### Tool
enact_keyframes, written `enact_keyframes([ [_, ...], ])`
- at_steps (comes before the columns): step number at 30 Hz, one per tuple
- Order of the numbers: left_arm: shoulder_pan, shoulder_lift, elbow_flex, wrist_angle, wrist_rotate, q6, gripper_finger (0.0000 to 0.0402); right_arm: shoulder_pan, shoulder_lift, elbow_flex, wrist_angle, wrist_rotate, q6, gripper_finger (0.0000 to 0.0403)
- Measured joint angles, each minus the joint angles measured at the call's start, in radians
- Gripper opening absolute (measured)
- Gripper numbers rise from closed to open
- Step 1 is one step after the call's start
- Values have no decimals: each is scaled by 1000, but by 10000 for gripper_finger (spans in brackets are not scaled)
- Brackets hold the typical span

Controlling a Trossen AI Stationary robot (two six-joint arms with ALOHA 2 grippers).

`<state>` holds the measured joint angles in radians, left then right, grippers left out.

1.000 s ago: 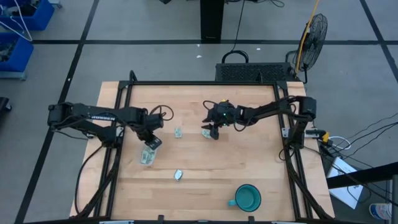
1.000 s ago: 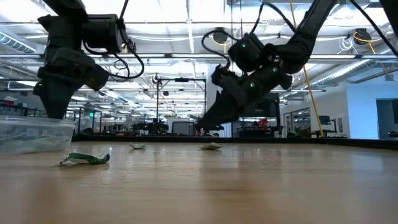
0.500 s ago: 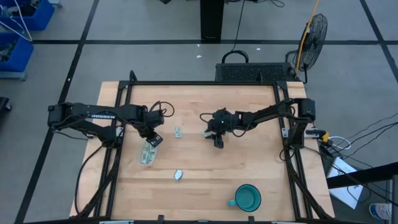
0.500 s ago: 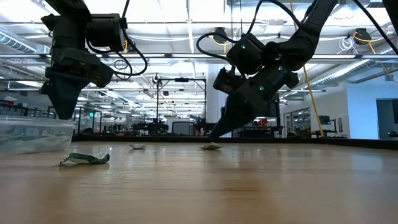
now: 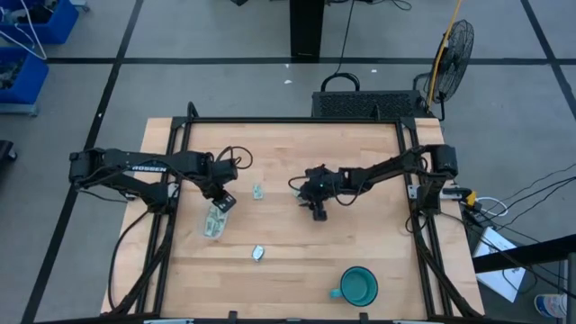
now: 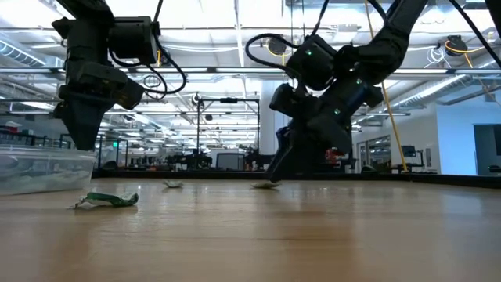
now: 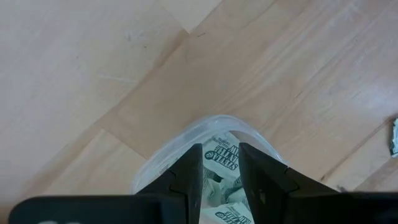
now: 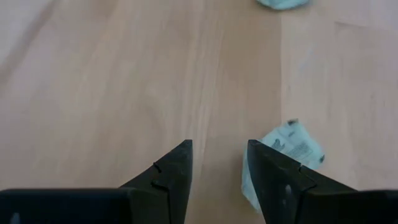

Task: Pick and place Stevia / Truvia into bins
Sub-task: Put the light green stevia packet into the transparent bin

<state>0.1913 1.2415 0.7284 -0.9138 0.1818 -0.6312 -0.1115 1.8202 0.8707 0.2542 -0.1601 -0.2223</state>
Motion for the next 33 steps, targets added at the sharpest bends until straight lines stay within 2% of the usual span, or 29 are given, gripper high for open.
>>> enact_keyframes([
  [3, 0, 0, 0, 0, 0, -2, 108, 18, 10, 0, -13, 28, -33, 147],
  [9, 0, 0, 0, 2, 13, -30, 108, 29, 11, -1, 8, 188, -29, 147],
  [17, 0, 0, 0, 2, 175, -51, 108, 29, 11, -1, -3, 184, -34, 147],
  [21, 0, 0, 0, 2, 185, -59, 108, 28, 11, -23, 16, 188, -33, 142],
  [27, 0, -1, 0, 3, 185, -55, 108, 28, 9, -89, 84, 189, -46, 113],
  [33, 0, -1, 33, -4, 187, -58, 108, 28, 10, -104, 164, 186, -31, 53],
])
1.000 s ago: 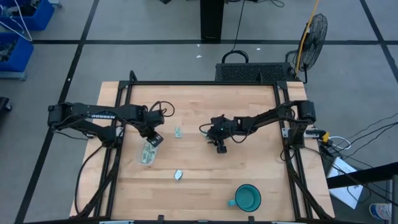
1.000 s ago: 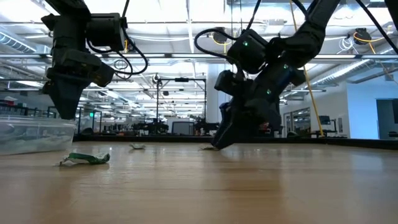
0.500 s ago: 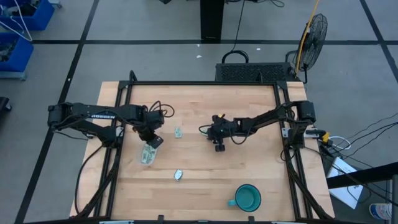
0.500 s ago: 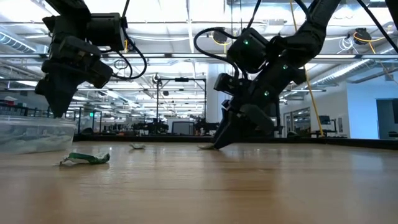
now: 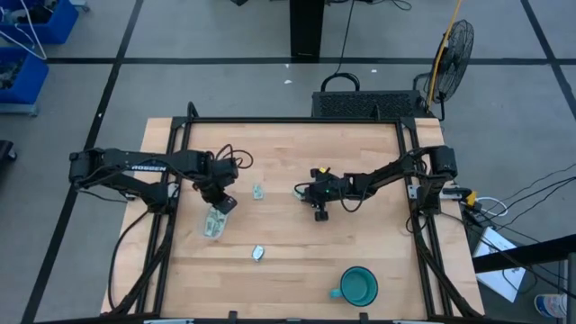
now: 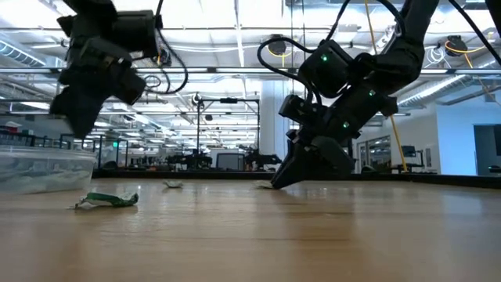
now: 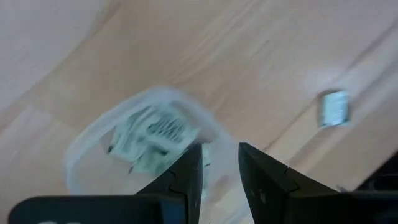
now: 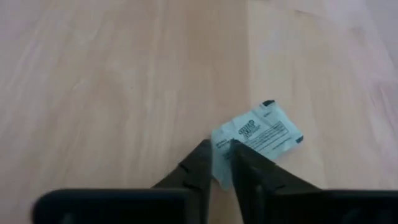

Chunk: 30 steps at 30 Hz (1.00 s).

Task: Pick and place Stevia / Truvia into bins
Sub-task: Put the light green stevia packet into the transparent bin

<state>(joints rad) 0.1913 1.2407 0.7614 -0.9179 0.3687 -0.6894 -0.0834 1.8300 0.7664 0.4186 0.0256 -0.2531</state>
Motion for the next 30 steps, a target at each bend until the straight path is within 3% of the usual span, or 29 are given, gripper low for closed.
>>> enact_keyframes([
  [4, 0, 0, 90, 3, -6, 34, 108, -2, 2, -1, 19, 4, 46, 7],
  [11, 0, -1, 242, 79, -144, 149, 108, -2, -3, -1, 24, 4, 95, 1],
  [18, 4, 6, 256, 250, -274, 241, 108, -2, -6, 0, 210, -15, 165, 1],
  [23, 4, 47, 255, 280, -397, 404, 108, -3, -6, 1, 251, -76, 235, 1],
  [27, 4, 117, 255, 283, -406, 525, 109, -13, -6, 1, 251, -83, 247, 0],
  [30, 4, 187, 255, 288, -355, 572, 116, -29, -6, 1, 271, -103, 254, 0],
])
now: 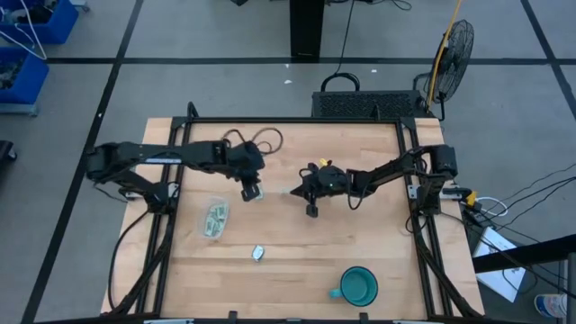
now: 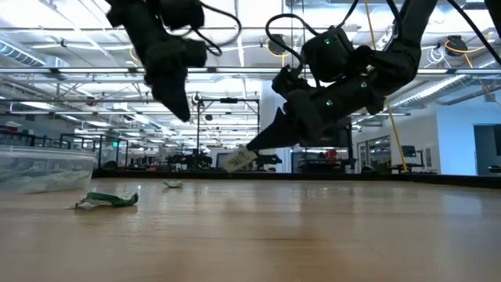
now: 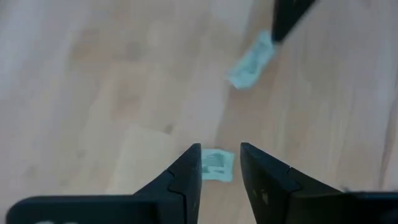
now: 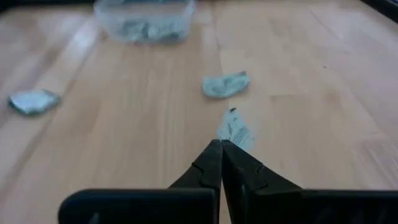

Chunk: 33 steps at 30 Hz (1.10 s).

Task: Pick and place Stevia / Truvia into bins
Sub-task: Put the light green stevia packet into the transparent bin

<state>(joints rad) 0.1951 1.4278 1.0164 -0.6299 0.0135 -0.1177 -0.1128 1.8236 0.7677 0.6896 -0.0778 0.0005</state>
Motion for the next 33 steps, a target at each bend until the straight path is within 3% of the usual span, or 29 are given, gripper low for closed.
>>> enact_keyframes([
  [6, 2, 101, -1, 176, 161, 64, 167, -53, 0, 0, 87, -62, 118, 0],
  [11, 2, 128, -1, 290, 90, 98, 211, -84, 0, 0, 106, -163, 221, 0],
  [18, -8, 171, 0, 325, 90, 206, 227, -85, 0, 0, 195, -164, 319, 0],
  [26, -16, 185, -1, 369, 90, 229, 218, -85, 0, 0, 234, -163, 381, 0],
  [33, -16, 184, -1, 374, 91, 228, 127, -85, 0, 0, 238, -162, 380, 0],
])
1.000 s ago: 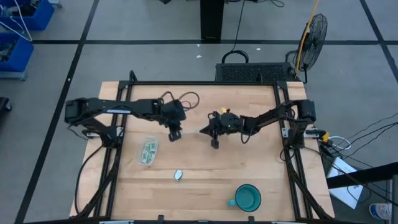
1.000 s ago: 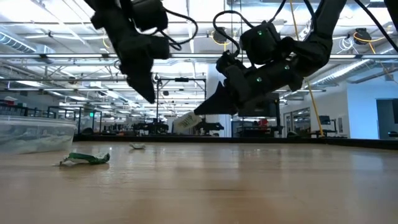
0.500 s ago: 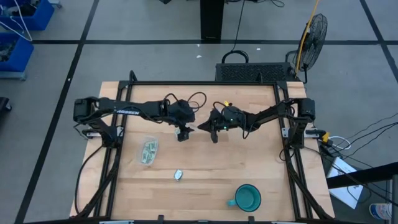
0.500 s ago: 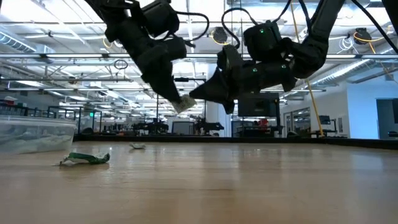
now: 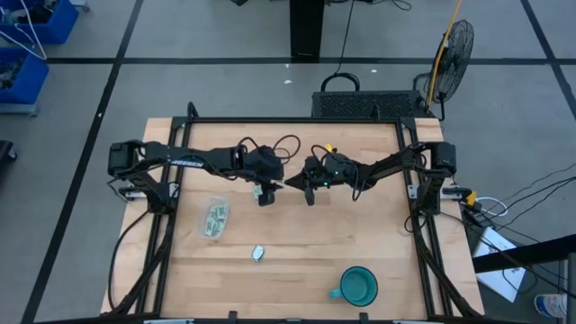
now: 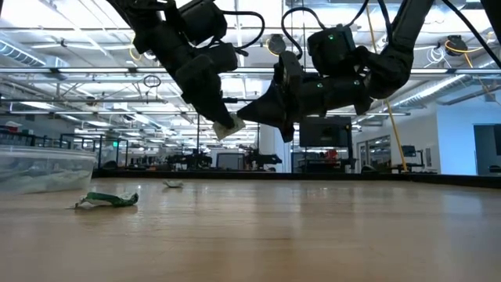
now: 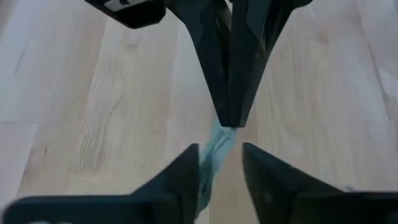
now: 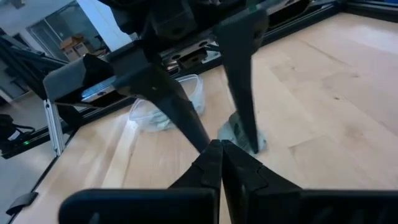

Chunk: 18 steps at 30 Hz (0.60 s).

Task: Pick and place Stevia / Truvia into bins
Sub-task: Put the light green stevia packet into the transparent bin

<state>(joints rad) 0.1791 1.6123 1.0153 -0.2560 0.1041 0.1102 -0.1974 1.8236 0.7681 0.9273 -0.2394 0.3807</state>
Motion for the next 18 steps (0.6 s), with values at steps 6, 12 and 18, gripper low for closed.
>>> enact_keyframes([
  [6, 0, 0, 0, -1, 0, -12, 18, 0, 0, 0, 3, 4, -20, 5],
  [12, 0, 0, 0, -22, -8, -41, 7, 0, 0, 0, 3, 5, -60, 46],
  [18, 9, -40, 0, -301, -25, -148, 4, -4, 0, 0, 2, 7, -119, 92],
])
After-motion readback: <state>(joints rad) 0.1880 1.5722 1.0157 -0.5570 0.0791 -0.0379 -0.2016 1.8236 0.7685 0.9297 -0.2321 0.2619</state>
